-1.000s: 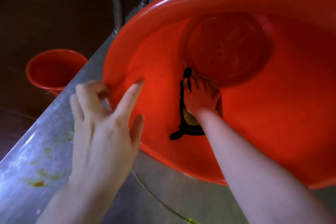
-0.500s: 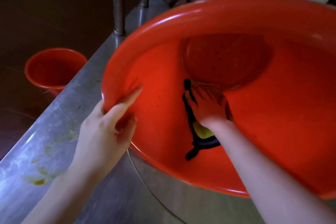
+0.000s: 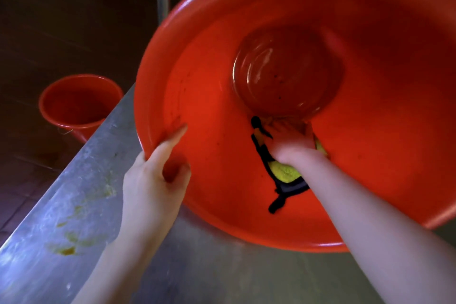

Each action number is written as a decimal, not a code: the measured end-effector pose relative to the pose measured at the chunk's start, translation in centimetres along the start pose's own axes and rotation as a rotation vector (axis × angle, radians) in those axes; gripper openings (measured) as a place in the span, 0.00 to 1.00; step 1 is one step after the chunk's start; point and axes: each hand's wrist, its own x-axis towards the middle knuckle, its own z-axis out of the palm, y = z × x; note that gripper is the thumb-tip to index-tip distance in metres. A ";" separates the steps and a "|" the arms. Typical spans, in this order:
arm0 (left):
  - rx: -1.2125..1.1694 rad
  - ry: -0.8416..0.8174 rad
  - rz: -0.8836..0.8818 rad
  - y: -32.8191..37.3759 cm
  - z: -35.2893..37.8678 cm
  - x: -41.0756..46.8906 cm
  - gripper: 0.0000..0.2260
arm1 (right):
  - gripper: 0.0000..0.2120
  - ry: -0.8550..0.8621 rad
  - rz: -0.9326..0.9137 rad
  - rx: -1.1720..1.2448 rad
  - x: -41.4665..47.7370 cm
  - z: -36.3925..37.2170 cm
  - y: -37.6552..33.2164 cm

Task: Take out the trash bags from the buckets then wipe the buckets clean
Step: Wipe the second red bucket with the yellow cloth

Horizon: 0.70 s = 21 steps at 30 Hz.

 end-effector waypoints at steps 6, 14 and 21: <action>-0.041 -0.005 -0.027 -1.9 1.5 -2.2 0.33 | 0.28 0.076 -0.074 0.213 -6.0 2.5 -5.9; -0.207 -0.039 -0.239 -4.5 2.9 -4.6 0.28 | 0.28 0.228 -0.112 0.344 -9.3 3.5 -11.2; -0.234 -0.038 -0.238 -4.0 3.2 -4.5 0.27 | 0.27 0.031 0.190 0.379 0.5 1.3 -8.2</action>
